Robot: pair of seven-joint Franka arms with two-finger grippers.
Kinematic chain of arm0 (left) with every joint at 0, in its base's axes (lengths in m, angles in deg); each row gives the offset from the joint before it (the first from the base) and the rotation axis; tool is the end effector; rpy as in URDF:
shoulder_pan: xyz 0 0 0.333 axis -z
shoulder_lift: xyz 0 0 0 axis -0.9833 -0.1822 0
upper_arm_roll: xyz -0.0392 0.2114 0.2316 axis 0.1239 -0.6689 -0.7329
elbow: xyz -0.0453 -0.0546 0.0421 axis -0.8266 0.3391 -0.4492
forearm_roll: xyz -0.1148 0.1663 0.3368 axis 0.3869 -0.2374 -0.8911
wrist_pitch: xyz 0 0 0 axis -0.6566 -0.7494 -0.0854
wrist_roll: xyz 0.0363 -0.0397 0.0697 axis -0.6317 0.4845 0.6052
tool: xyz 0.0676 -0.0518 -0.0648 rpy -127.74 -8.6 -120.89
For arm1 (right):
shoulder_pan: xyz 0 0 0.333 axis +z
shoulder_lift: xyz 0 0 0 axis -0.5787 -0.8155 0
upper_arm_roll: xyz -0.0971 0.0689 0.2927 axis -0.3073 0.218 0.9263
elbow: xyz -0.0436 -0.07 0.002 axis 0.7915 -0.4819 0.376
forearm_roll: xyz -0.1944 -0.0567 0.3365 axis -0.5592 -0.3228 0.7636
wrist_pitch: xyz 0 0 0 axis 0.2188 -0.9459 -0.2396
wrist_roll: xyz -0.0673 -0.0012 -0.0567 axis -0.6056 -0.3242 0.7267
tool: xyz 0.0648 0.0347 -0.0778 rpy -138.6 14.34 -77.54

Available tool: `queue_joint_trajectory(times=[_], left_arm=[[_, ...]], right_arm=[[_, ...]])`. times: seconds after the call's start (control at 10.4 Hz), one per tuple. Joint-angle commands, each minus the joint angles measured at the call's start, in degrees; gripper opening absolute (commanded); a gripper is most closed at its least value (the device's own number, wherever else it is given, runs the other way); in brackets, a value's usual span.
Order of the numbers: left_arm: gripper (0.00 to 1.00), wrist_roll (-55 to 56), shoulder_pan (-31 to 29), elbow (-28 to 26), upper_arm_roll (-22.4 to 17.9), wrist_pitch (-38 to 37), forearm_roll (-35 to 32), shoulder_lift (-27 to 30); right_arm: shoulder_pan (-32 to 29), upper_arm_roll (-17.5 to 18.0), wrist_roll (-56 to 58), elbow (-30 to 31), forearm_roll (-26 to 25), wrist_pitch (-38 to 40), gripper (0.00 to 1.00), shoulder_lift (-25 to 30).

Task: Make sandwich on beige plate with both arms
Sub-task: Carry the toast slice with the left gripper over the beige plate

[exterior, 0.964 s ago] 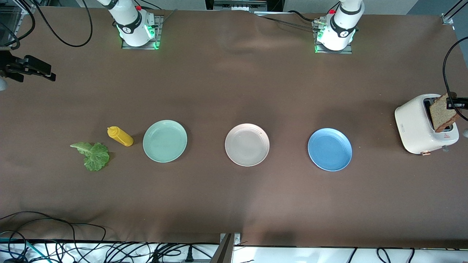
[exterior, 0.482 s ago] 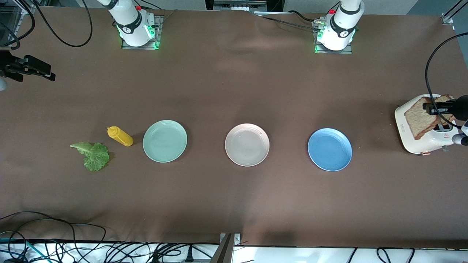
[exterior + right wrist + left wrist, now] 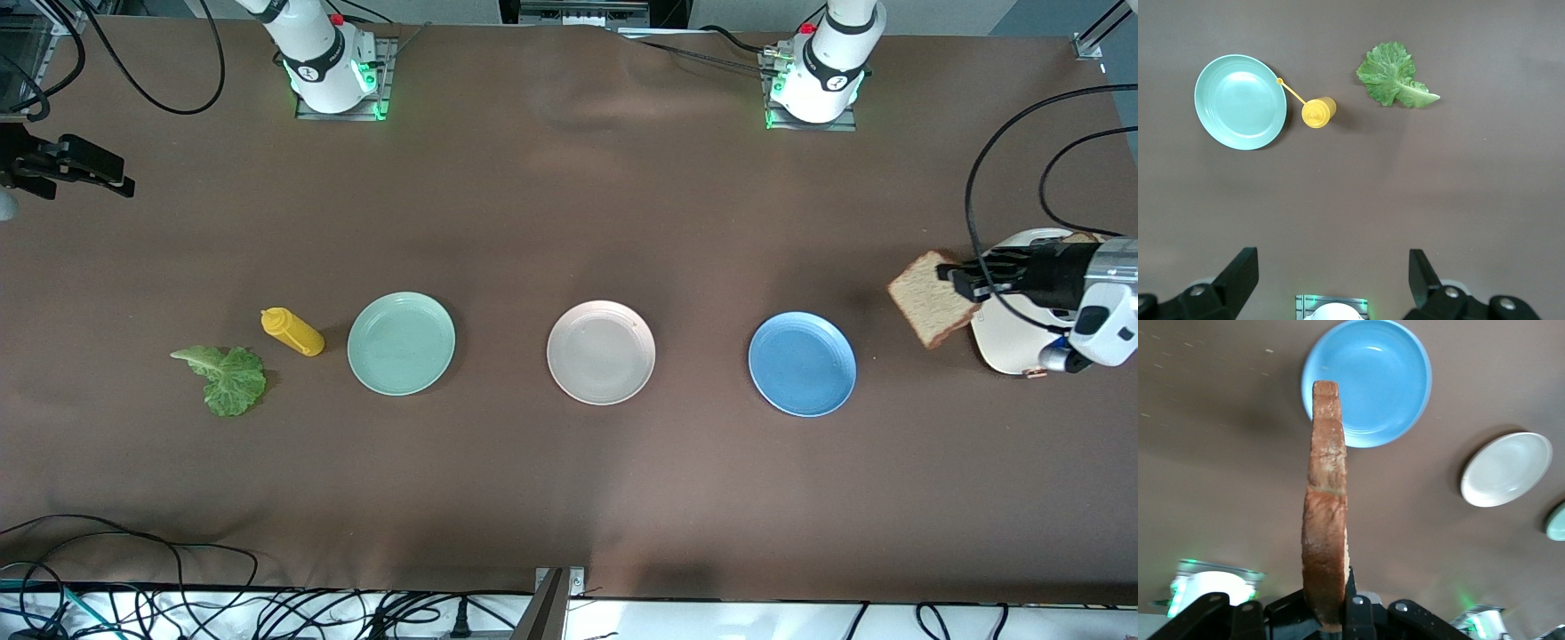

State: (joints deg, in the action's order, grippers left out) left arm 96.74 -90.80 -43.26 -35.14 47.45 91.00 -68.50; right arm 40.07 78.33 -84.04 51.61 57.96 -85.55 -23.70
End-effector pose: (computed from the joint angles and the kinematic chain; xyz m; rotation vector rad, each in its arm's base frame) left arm 0.6369 0.0263 0.4757 2.6517 0.6497 -0.7121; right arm 0.5473 -0.0287 0.6176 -3.1201 -0.0555 0.1903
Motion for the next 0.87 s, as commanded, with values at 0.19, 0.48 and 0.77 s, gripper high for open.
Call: queue_joint_trajectory(times=[0.19,0.48,0.77], left_arm=[[0.00,13.1,3.7,-0.2,8.9,9.8,4.2,-3.7],[0.00,20.5,5.5,-0.2,15.8,19.1,5.5,-7.2],[0.00,26.7,9.3,-0.2,19.9,30.6,5.5,-11.4]], right_arm=[[0.2,0.2,0.4,-0.8,-0.7,1.0,1.00,0.2],[0.2,0.2,0.4,-0.9,-0.7,1.0,1.00,0.2],[0.1,0.1,0.4,-0.8,-0.7,1.0,1.00,0.2]])
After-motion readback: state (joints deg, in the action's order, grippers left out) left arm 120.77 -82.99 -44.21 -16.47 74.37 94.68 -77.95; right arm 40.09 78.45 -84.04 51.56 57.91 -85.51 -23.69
